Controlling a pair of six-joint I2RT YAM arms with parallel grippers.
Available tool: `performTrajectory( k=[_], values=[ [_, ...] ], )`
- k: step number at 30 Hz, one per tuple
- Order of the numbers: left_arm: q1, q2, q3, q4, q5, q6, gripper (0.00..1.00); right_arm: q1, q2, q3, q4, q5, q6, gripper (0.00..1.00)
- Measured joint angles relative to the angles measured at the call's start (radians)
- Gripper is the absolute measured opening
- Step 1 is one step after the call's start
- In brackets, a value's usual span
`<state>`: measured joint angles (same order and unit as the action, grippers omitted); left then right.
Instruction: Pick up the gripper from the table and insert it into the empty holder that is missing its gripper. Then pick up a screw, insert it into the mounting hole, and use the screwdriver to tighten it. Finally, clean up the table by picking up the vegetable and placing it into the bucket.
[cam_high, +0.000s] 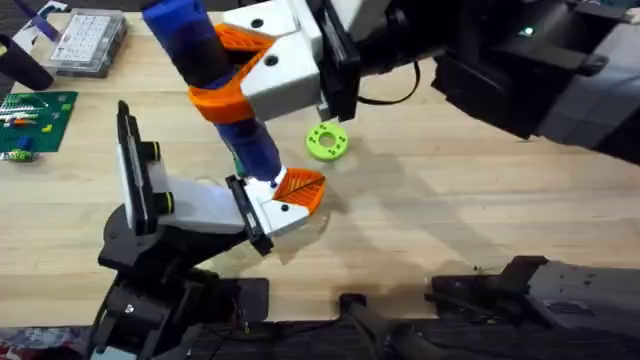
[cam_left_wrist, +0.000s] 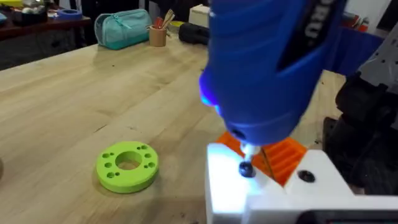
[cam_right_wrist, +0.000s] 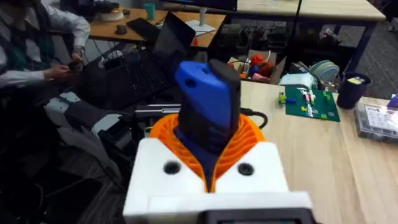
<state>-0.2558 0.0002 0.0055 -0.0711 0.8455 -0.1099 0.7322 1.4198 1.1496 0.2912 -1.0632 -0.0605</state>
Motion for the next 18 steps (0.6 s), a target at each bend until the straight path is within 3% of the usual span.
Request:
performTrajectory(
  k=[18],
  values=[
    [0.000,0.000,0.000,0.000,0.001,-0.001,0.018,0.001,0.018,0.000,0.000,0.000,0.000,0.025]
  ],
)
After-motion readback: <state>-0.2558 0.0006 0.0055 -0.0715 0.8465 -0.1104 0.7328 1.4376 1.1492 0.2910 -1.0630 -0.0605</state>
